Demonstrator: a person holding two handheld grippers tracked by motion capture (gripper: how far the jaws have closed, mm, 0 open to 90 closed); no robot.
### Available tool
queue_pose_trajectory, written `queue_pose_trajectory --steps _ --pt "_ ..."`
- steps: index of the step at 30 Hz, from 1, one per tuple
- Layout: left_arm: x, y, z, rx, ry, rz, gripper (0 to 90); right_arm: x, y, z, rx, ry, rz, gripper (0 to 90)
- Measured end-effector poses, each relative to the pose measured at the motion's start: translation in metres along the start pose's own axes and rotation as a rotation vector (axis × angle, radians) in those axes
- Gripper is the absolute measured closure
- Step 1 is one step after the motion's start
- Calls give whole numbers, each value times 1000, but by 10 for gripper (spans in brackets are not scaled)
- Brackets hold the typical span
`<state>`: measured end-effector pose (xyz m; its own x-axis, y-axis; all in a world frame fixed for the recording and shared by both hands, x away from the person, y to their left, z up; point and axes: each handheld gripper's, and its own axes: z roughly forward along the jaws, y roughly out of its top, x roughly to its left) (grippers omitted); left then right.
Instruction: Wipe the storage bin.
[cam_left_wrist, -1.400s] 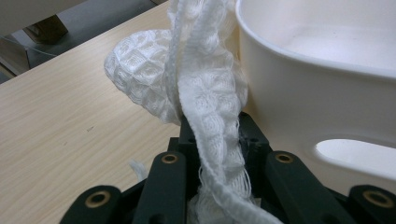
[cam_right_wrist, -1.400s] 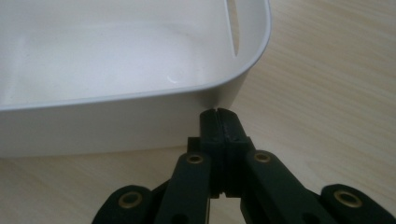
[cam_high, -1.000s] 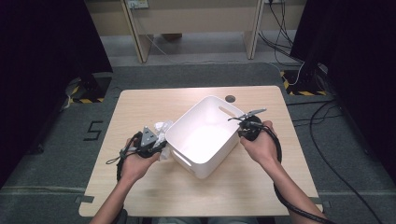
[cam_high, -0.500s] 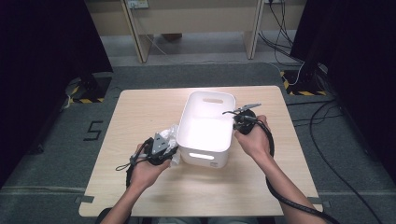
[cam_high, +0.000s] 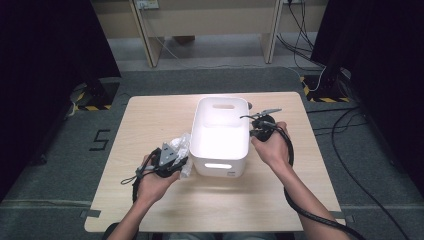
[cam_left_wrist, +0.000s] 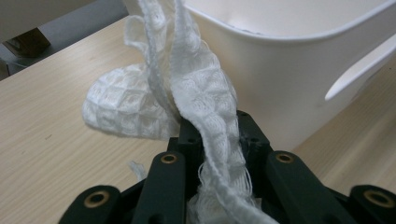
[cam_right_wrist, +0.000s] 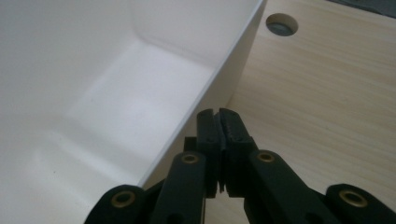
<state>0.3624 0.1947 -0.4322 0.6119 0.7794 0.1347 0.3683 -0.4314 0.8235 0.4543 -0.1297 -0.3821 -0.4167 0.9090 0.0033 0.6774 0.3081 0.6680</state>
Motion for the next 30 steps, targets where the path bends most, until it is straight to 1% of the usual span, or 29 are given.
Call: queue_pose_trajectory --steps 2,5,7,9,12,14,18,21,22,26,28,29,30 --pt "0 -6 -8 -7 -2 -3 749 -2 2 -4 -24 3 19 845" --pt "-5 -16 -20 -22 -6 -5 747 -3 6 -9 -59 8 25 802" --pt "-8 -24 -29 -39 -13 -16 746 -3 7 -12 -83 13 35 783" --pt "-12 -30 -36 -60 -29 -17 746 -3 7 -15 -100 15 40 766" --pt "-20 -39 -44 -61 -63 -9 746 -3 9 -17 -125 19 47 751" --pt "-26 -42 -46 -60 -85 -4 746 -2 9 -17 -129 25 51 745" --pt "-35 -40 -47 -75 -108 14 744 0 8 -13 -121 40 54 737" --pt "-45 -35 -44 -77 -142 38 744 2 8 -12 -114 50 48 736" --pt "-47 -34 -43 -82 -149 43 744 2 8 -12 -110 52 42 734" --pt "-56 -29 -37 -86 -175 60 743 3 7 -10 -96 57 43 739" --pt "-60 -27 -34 -84 -187 75 742 4 7 -8 -89 62 39 743" --pt "-62 -27 -33 -87 -190 73 741 5 6 -8 -87 62 41 746" --pt "-63 -26 -30 -91 -184 74 742 5 6 -8 -88 62 37 749"
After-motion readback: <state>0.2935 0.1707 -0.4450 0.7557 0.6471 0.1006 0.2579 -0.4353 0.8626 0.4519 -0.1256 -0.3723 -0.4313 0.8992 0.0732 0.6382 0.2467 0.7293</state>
